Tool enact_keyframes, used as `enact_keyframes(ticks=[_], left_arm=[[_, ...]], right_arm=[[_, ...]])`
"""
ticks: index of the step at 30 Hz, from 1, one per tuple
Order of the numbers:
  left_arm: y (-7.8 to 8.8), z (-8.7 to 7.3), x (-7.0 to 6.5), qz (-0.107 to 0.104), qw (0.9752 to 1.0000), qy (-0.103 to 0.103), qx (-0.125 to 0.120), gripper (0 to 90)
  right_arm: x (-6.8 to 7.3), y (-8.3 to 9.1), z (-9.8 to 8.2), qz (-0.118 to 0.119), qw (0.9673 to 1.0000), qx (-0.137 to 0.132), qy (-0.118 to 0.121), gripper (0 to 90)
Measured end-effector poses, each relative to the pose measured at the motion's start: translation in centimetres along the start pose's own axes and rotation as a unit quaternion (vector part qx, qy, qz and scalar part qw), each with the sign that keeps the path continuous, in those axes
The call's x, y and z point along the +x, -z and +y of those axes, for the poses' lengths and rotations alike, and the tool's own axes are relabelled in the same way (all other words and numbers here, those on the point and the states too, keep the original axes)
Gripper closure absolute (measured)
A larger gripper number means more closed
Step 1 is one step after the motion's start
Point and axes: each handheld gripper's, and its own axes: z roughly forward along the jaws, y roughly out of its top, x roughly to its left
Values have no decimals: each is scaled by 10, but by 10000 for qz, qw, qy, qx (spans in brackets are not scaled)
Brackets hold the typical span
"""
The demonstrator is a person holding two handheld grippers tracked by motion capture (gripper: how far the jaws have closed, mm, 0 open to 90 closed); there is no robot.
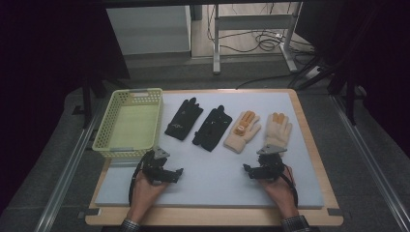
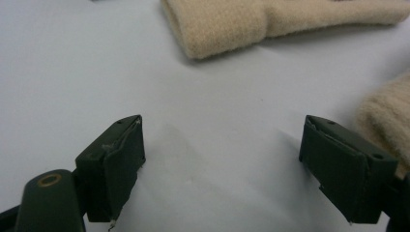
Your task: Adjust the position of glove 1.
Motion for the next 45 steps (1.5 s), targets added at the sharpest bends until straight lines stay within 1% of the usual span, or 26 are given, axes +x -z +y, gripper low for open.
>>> enact_keyframes(ticks=[32,35,38,42,45], left_arm=[[0,0,0,3,10000,-14,-5,0],[0,0,0,3,10000,-15,-5,0],[0,0,0,3,10000,-13,-5,0],[0,0,0,2,10000,-13,-5,0],[0,0,0,2,10000,-13,-5,0]], right_arm=[[-1,1,1,38,10000,6,-43,175],[-2,3,1,40,10000,25,-69,190],[-4,5,1,63,9999,6,-151,199],[-7,9,2,94,9998,-59,-141,210],[-8,12,4,104,9999,-48,-112,220]])
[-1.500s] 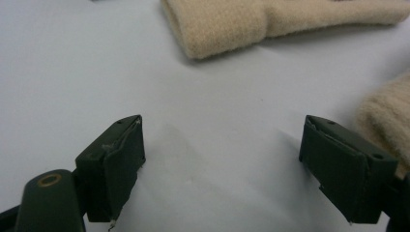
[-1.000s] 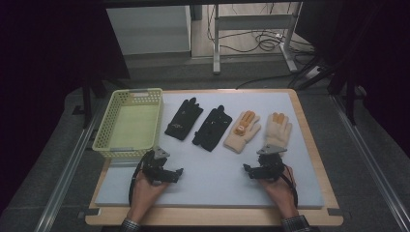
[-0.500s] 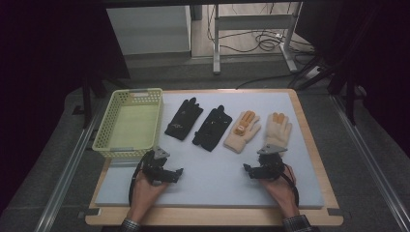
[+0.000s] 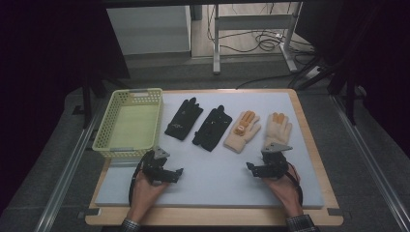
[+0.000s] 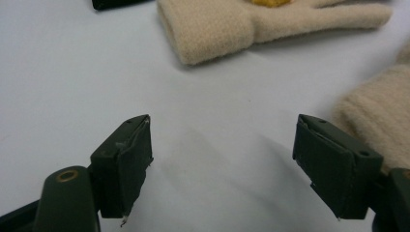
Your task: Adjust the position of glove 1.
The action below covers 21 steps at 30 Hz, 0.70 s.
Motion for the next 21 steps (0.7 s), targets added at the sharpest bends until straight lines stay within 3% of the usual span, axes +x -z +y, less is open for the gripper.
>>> enact_keyframes(ticks=[11,21], left_arm=[[0,0,0,-3,10000,1,2,0],[0,0,0,-4,10000,0,3,0]], right_arm=[[2,-1,20,296,9995,-71,-33,319],[17,-27,56,460,9988,-83,154,424]])
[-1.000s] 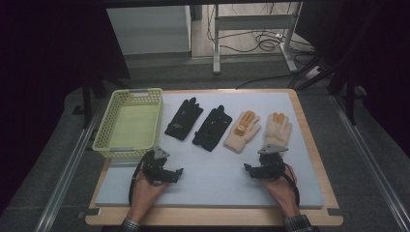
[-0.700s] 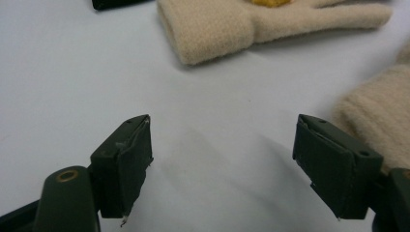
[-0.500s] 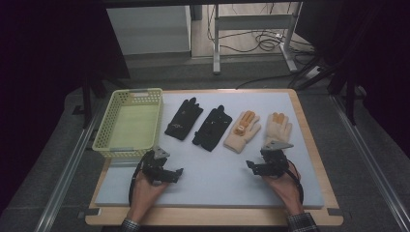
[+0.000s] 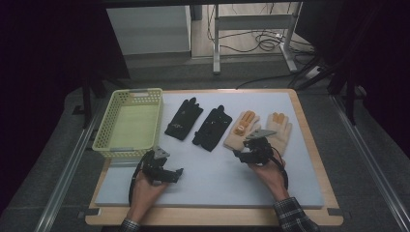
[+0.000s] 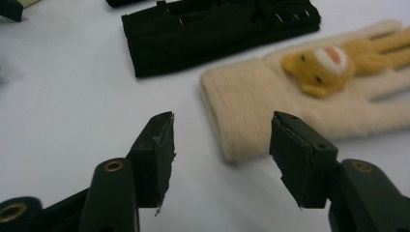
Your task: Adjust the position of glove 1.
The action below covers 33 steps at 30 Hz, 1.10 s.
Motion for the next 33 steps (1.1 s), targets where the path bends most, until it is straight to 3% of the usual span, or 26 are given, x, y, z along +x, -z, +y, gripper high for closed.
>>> enact_keyframes(ticks=[7,18,25,33], left_arm=[[0,0,0,-3,10000,-1,2,0],[0,0,0,-6,10000,3,1,0],[0,0,0,-4,10000,-3,6,0],[0,0,0,-10,10000,10,-4,0]], right_arm=[[7,-24,25,17,9999,55,145,453],[12,-65,62,-47,9997,123,208,400],[12,-92,78,-144,9997,181,101,356],[8,-123,85,-376,9986,378,-58,239]])
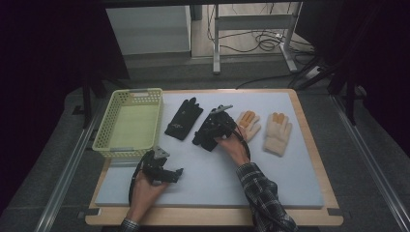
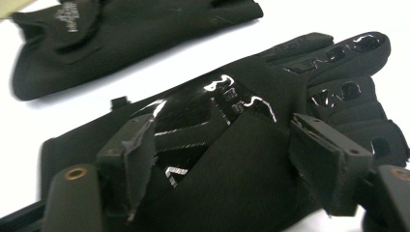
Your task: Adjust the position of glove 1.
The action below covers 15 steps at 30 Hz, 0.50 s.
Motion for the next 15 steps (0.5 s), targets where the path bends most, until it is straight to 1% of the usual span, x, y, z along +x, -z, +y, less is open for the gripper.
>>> enact_keyframes(ticks=[3,5,7,8,9,12,13,14,15], left_arm=[[0,0,0,4,10000,-9,7,0],[0,0,0,6,10000,-11,8,0],[0,0,0,8,10000,-10,7,0],[0,0,0,8,10000,-10,7,0],[0,0,0,8,10000,-11,7,0],[0,0,0,7,10000,-7,4,0],[0,0,0,6,10000,-9,5,0],[0,0,0,6,10000,-10,6,0],[0,0,0,6,10000,-9,5,0]], right_arm=[[1,-7,3,-103,9999,103,73,211],[4,-12,4,-228,9993,204,197,212],[7,-14,5,-288,9990,267,224,235],[7,-14,5,-293,9989,280,216,300],[9,-13,5,-161,9992,251,248,366],[12,-12,5,-176,9991,260,299,462],[13,-11,5,-182,9990,265,297,516],[13,-10,6,-200,9990,253,302,619],[13,-9,5,-150,9990,232,343,677]])
